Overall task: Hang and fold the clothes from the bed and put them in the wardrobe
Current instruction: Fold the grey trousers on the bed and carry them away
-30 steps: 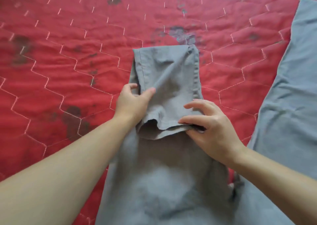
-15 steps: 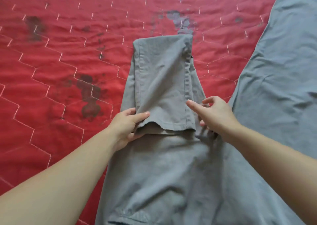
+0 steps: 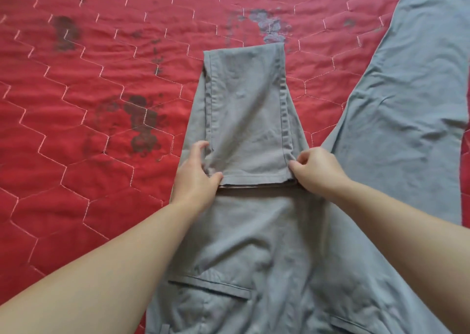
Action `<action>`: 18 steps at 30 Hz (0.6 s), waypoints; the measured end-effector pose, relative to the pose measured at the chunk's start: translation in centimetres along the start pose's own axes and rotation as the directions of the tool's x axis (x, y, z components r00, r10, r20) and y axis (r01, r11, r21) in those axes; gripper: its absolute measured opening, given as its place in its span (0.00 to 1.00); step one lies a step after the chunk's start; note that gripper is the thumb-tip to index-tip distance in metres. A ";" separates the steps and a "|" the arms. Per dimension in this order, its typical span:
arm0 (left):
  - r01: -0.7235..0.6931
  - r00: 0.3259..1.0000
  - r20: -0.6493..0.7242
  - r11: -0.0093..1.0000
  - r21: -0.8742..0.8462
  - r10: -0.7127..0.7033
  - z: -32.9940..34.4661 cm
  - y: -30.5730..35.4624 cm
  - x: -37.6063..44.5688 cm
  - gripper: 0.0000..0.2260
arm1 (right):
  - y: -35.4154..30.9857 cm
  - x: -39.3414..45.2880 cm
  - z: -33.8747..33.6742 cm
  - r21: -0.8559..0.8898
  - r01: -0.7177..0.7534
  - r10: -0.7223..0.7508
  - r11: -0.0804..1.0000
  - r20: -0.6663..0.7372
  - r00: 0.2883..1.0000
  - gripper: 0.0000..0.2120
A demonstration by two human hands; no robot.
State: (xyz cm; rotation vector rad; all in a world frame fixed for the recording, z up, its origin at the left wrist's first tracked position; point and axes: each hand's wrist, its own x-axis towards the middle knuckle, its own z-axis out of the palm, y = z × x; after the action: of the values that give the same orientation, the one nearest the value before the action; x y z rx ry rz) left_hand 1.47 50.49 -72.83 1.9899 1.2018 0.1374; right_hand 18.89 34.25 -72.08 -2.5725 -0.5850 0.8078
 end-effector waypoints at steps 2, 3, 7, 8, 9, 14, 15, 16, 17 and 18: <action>-0.144 0.989 0.033 0.935 0.325 0.141 0.0 -0.4 -1.0 0.23 | -0.5 -0.3 0.1 -0.103 -0.002 0.004 0.995 0.020 1.000 0.13; -0.161 0.986 0.034 0.880 0.447 0.163 0.1 -0.6 -1.6 0.24 | -0.7 -0.6 0.2 -0.152 -0.006 0.011 0.988 0.029 1.000 0.11; -0.438 0.888 0.187 0.654 0.617 0.419 0.2 -1.6 -5.1 0.26 | -0.1 -4.5 0.7 -0.255 0.102 -0.124 0.962 -0.071 0.990 0.21; -0.516 0.850 0.277 0.608 0.603 0.447 0.4 -1.8 -6.3 0.24 | 0.7 -6.4 0.9 -0.262 0.175 -0.195 0.949 -0.053 0.979 0.24; -0.575 0.816 0.358 0.578 0.578 0.454 0.6 -2.0 -7.7 0.23 | 1.7 -8.3 1.4 -0.288 0.262 -0.276 0.921 -0.010 0.961 0.26; -0.681 0.730 0.481 0.576 0.453 0.485 2.4 -2.6 -14.5 0.24 | 7.1 -16.0 4.1 -0.367 0.398 -0.421 0.841 0.019 0.907 0.26; -0.696 0.714 0.515 0.559 0.451 0.474 2.8 -2.6 -15.7 0.25 | 7.8 -17.3 4.4 -0.356 0.380 -0.413 0.854 -0.019 0.911 0.26; -0.709 0.700 0.548 0.536 0.458 0.457 3.2 -2.8 -16.7 0.26 | 8.5 -18.4 4.6 -0.363 0.356 -0.398 0.861 -0.045 0.916 0.27; -0.712 0.696 0.575 0.519 0.473 0.431 3.6 -3.0 -17.6 0.27 | 9.2 -19.3 4.7 -0.383 0.334 -0.383 0.861 -0.057 0.922 0.27; -0.697 0.708 0.589 0.519 0.494 0.390 4.0 -3.0 -18.2 0.27 | 10.0 -20.2 4.6 -0.405 0.313 -0.363 0.859 -0.049 0.931 0.28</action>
State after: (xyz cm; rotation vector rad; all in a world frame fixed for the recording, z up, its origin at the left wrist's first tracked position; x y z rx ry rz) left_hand -8.76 34.59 -72.32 2.8397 0.2554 -0.4821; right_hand 3.69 16.96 -71.28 -2.7173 -1.2279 0.4374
